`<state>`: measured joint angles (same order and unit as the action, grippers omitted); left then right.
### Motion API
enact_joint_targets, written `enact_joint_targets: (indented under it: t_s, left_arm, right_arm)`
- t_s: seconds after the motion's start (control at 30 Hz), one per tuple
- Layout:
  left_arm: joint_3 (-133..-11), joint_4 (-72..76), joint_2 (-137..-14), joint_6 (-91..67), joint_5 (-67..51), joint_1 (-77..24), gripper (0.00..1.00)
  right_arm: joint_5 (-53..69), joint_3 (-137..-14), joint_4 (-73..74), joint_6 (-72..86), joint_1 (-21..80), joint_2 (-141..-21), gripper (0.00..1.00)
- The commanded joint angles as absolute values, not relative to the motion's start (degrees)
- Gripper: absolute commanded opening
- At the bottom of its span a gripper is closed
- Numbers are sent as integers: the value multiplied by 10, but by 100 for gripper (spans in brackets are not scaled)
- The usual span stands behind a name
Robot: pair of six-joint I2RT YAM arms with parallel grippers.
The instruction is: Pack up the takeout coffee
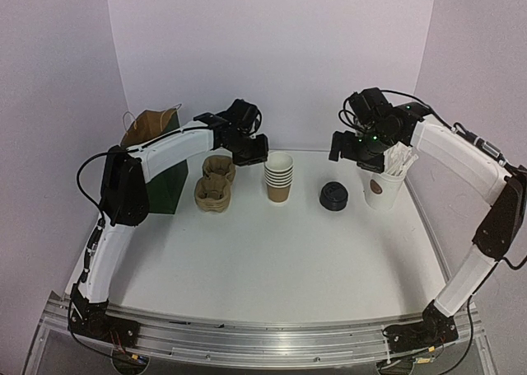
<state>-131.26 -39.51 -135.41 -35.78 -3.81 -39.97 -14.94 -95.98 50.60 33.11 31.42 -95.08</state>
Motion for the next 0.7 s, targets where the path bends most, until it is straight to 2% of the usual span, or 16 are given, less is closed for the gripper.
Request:
enact_joint_targets:
  t_s: [0.0,0.67]
  left_arm:
    - [-1331,-387,-1323,-343,-26,-400,0]
    - [-1330,-362,-1254,-320,-26,-400,0]
  right_arm:
    - [-146,-968,501,345,314,-954,95]
    - [-146,-954,501,352,314,-944,95]
